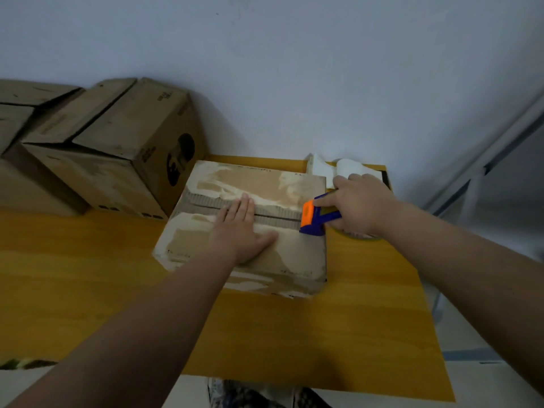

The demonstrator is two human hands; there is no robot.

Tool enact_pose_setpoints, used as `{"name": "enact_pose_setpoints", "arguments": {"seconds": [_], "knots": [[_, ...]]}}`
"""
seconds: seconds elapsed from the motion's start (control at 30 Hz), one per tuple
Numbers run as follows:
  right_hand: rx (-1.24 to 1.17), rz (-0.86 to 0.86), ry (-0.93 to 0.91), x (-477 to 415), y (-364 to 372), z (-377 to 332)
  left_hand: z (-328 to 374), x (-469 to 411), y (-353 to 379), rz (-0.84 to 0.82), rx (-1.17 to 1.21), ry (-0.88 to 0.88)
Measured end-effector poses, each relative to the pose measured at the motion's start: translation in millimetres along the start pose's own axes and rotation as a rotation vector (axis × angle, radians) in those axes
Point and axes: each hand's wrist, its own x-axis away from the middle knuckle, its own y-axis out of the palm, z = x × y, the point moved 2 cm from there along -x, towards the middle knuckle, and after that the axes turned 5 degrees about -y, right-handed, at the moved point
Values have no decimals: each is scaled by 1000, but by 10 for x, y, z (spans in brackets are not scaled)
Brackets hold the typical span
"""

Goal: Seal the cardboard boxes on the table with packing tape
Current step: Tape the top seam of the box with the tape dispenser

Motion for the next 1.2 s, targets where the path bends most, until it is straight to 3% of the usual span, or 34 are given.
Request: {"name": "enact_pose_setpoints", "arguments": {"seconds": [0.2, 0.43, 0.6, 0.8, 1.0, 1.2], "knots": [[-34, 30, -35, 0, 85, 92, 608, 88, 91, -31, 12, 156], [-111, 79, -45, 9, 193, 167, 161, 126, -20, -8, 33, -101], [-224, 112, -2, 81, 328, 229, 874, 142, 59, -56, 102, -10], [-364, 138, 8, 191, 362, 396, 642, 106, 66, -40, 88, -18], [-265, 122, 26, 535, 488, 571, 644, 77, 44, -60, 31, -44], [-229, 153, 96, 576, 540, 411, 903, 80, 90, 80, 60, 75]]}}
